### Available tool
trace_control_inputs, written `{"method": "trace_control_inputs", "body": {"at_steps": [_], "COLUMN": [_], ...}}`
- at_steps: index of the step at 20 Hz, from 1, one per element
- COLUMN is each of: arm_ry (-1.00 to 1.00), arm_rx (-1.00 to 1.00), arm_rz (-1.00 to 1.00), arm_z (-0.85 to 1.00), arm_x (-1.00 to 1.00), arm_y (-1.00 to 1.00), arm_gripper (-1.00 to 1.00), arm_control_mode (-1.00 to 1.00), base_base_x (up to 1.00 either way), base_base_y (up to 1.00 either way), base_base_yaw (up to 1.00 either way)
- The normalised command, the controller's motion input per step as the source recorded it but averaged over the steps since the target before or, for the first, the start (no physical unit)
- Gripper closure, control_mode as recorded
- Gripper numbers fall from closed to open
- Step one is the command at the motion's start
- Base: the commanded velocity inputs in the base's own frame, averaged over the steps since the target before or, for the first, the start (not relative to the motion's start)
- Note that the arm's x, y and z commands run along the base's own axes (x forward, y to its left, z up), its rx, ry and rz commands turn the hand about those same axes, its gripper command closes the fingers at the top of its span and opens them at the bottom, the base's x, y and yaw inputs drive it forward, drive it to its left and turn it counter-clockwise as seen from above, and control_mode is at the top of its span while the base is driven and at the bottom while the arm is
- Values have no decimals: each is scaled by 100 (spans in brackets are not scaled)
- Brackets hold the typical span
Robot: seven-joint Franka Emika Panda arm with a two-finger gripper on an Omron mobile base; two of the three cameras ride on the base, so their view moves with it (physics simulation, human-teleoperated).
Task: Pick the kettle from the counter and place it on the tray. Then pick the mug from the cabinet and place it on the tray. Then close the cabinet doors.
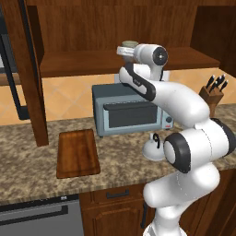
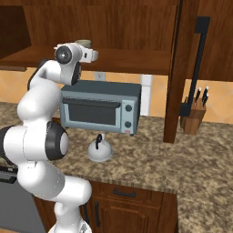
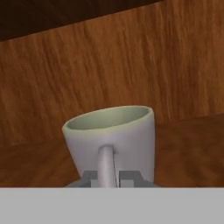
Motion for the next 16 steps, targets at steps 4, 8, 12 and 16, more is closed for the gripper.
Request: {"method": "trace_control_inputs", "body": {"at_steps": [4, 8, 12, 16], "arm_ry": [0, 0, -4, -6], "arm_rx": [0, 0, 0, 0], "arm_rz": [0, 0, 0, 0], "arm_z": [0, 0, 0, -3], "arm_x": [0, 0, -28, -55], "arm_y": [3, 5, 3, 7], "arm_gripper": [100, 100, 100, 100], "arm_control_mode": [-100, -100, -100, -100], "base_base_x": [0, 0, 0, 0], "base_base_y": [0, 0, 0, 0], "base_base_yaw": [0, 0, 0, 0]}}
